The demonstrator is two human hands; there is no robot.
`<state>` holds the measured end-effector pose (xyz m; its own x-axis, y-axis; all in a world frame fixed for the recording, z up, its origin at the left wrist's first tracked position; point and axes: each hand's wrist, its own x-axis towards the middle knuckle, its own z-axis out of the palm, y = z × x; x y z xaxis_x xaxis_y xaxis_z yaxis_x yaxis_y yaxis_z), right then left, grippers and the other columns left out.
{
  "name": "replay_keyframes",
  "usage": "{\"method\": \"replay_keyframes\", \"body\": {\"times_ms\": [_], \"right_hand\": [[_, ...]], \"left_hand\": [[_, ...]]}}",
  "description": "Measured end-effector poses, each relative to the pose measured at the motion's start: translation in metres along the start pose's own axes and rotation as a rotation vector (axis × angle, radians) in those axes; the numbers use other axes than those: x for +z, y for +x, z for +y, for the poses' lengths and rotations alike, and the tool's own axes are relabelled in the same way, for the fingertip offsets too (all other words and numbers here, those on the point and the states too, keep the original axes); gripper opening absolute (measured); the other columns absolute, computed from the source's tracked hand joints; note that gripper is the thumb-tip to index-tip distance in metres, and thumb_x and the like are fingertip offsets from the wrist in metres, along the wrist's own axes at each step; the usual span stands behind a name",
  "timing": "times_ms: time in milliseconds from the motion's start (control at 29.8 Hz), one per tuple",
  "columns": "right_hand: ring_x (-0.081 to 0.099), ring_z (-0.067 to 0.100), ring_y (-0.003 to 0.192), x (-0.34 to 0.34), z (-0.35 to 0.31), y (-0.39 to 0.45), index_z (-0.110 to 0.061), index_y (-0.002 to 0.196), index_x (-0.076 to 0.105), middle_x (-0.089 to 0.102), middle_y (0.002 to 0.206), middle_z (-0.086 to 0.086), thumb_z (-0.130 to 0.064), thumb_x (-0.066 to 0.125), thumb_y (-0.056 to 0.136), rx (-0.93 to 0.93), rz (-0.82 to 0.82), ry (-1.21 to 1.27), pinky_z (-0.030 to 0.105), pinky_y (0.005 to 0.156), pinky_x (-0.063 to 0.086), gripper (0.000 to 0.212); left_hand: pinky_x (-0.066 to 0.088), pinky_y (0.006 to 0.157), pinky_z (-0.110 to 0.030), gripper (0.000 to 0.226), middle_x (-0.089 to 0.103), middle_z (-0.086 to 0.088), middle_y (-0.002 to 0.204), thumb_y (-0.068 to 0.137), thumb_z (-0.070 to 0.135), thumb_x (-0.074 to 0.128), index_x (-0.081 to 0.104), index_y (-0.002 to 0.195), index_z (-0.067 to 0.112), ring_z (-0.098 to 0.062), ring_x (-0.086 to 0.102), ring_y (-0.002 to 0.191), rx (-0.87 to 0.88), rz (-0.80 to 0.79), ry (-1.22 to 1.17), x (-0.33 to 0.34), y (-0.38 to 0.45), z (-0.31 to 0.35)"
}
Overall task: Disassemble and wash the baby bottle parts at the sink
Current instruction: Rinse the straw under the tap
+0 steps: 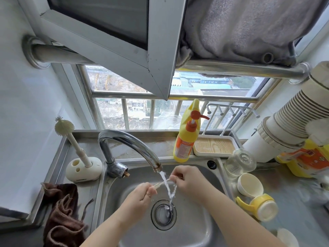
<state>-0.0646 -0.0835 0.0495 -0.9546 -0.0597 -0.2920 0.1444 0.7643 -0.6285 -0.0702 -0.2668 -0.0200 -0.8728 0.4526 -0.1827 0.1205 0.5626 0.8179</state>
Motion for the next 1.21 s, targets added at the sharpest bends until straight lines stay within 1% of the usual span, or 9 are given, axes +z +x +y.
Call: {"method": "replay_keyframes", "body": {"times_ms": [168, 302, 437, 537, 638, 772, 873, 1075, 1209], "right_hand": [[0.051, 0.006, 0.059, 0.007, 0.006, -0.001, -0.030, 0.065, 0.057, 0.056, 0.061, -0.010, -0.033, 0.063, 0.086, 0.038, 0.010, -0.026, 0.026, 0.060, 0.045, 0.022], [0.041, 0.002, 0.052, 0.012, 0.001, -0.003, -0.031, 0.061, 0.050, 0.049, 0.057, -0.010, -0.027, 0.059, 0.089, -0.038, -0.038, 0.001, 0.023, 0.056, 0.039, 0.030], [0.044, 0.004, 0.055, 0.004, 0.008, -0.002, -0.022, 0.070, 0.057, 0.051, 0.060, -0.009, -0.024, 0.055, 0.091, 0.025, 0.075, 0.050, 0.021, 0.056, 0.039, 0.021], [0.049, 0.007, 0.061, 0.006, 0.008, -0.004, -0.028, 0.072, 0.057, 0.051, 0.062, -0.012, -0.026, 0.057, 0.090, -0.025, -0.016, -0.058, 0.026, 0.061, 0.044, 0.019], [0.048, 0.004, 0.060, -0.003, 0.015, -0.004, -0.030, 0.073, 0.059, 0.050, 0.059, -0.013, -0.033, 0.058, 0.089, 0.010, 0.123, -0.104, 0.025, 0.058, 0.040, 0.017], [0.045, 0.001, 0.060, 0.001, 0.016, -0.009, -0.031, 0.069, 0.052, 0.049, 0.062, -0.014, -0.032, 0.056, 0.091, -0.042, 0.049, -0.155, 0.023, 0.059, 0.039, 0.021], [0.045, 0.003, 0.059, -0.004, 0.023, -0.008, -0.026, 0.067, 0.054, 0.049, 0.059, -0.010, -0.030, 0.057, 0.091, 0.011, 0.190, -0.069, 0.023, 0.057, 0.036, 0.024], [0.044, 0.003, 0.059, -0.002, 0.021, -0.008, -0.029, 0.073, 0.057, 0.047, 0.059, -0.012, -0.033, 0.056, 0.091, -0.040, 0.126, -0.107, 0.022, 0.056, 0.036, 0.018], [0.044, 0.003, 0.058, -0.007, 0.020, -0.010, -0.025, 0.073, 0.058, 0.051, 0.063, -0.011, -0.028, 0.057, 0.091, -0.058, 0.008, -0.065, 0.021, 0.057, 0.037, 0.019]], "left_hand": [[0.030, 0.051, -0.010, 0.019, 0.049, 0.014, 0.051, 0.096, 0.019, 0.049, 0.047, 0.079, 0.028, 0.001, 0.039, 0.046, -0.019, -0.075, -0.149, -0.005, -0.007, 0.003], [0.037, 0.064, -0.021, 0.032, 0.054, 0.013, 0.063, 0.090, 0.054, 0.032, 0.056, 0.088, 0.033, -0.002, 0.048, 0.061, -0.049, -0.020, -0.087, 0.000, -0.004, 0.001], [0.034, 0.066, -0.012, 0.023, 0.051, 0.009, 0.078, 0.098, 0.026, 0.041, 0.051, 0.079, 0.032, 0.000, 0.048, 0.071, -0.002, -0.035, -0.077, 0.004, 0.002, 0.005], [0.032, 0.054, -0.013, 0.029, 0.047, 0.011, 0.062, 0.094, 0.002, 0.043, 0.049, 0.077, 0.025, -0.001, 0.041, 0.052, -0.011, -0.082, -0.167, 0.007, 0.003, 0.006], [0.032, 0.051, -0.014, 0.023, 0.045, 0.015, 0.051, 0.097, 0.014, 0.044, 0.049, 0.081, 0.029, -0.002, 0.036, 0.047, -0.058, -0.095, -0.217, 0.010, 0.005, 0.011], [0.036, 0.069, -0.011, 0.028, 0.059, 0.011, 0.082, 0.100, 0.021, 0.038, 0.051, 0.078, 0.033, -0.004, 0.054, 0.080, -0.054, -0.044, -0.091, 0.014, 0.009, 0.007], [0.038, 0.069, -0.016, 0.026, 0.058, 0.013, 0.075, 0.097, 0.015, 0.045, 0.055, 0.078, 0.029, 0.004, 0.051, 0.068, -0.054, -0.084, -0.148, 0.014, 0.008, 0.006], [0.031, 0.047, -0.017, 0.027, 0.042, 0.011, 0.047, 0.096, 0.014, 0.045, 0.051, 0.081, 0.035, -0.004, 0.032, 0.044, -0.091, -0.150, -0.330, 0.011, 0.003, 0.018], [0.036, 0.063, -0.018, 0.029, 0.055, 0.015, 0.065, 0.099, 0.020, 0.041, 0.057, 0.080, 0.033, 0.006, 0.050, 0.059, -0.092, -0.077, -0.150, 0.011, 0.007, 0.019]]}}
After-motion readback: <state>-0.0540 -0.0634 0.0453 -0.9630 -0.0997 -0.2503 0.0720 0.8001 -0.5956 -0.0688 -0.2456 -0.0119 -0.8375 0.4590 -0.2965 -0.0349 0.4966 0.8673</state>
